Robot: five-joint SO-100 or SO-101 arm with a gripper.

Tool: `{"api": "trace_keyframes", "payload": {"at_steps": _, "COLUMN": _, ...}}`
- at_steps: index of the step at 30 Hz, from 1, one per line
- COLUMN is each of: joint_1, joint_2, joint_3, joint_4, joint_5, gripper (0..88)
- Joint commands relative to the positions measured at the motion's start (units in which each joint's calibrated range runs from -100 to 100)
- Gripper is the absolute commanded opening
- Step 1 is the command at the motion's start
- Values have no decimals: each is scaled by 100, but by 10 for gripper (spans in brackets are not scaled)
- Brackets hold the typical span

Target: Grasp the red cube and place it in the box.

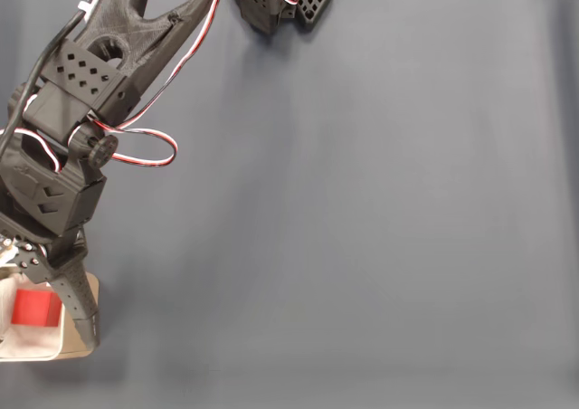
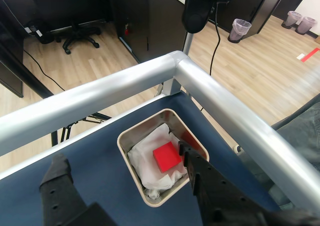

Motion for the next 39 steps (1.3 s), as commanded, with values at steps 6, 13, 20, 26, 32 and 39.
{"api": "trace_keyframes", "payload": {"at_steps": 6, "joint_1": 85, "joint_2": -218, "joint_3": -365, "joint_4": -128, "joint_5": -34, "gripper": 481}}
{"api": "trace_keyframes", "payload": {"at_steps": 13, "joint_1": 85, "joint_2": -244, "joint_3": -365, "joint_4": -136, "joint_5": -49, "gripper": 452}}
{"api": "trace_keyframes", "payload": {"at_steps": 20, "joint_1": -78, "joint_2": -608, "joint_3": -146, "joint_4": -554, "joint_5": -303, "gripper": 0}}
{"api": "trace_keyframes", "payload": {"at_steps": 26, "joint_1": -653, "joint_2": -1787, "joint_3": 1049, "joint_4": -563, "joint_5": -371, "gripper": 0}}
{"api": "trace_keyframes", "payload": {"at_steps": 32, "joint_1": -1612, "joint_2": -3615, "joint_3": 3184, "joint_4": -694, "joint_5": -381, "gripper": 0}}
{"api": "trace_keyframes", "payload": {"at_steps": 39, "joint_1": -2571, "joint_2": -5833, "joint_3": 6067, "joint_4": -1013, "joint_5": -347, "gripper": 0}}
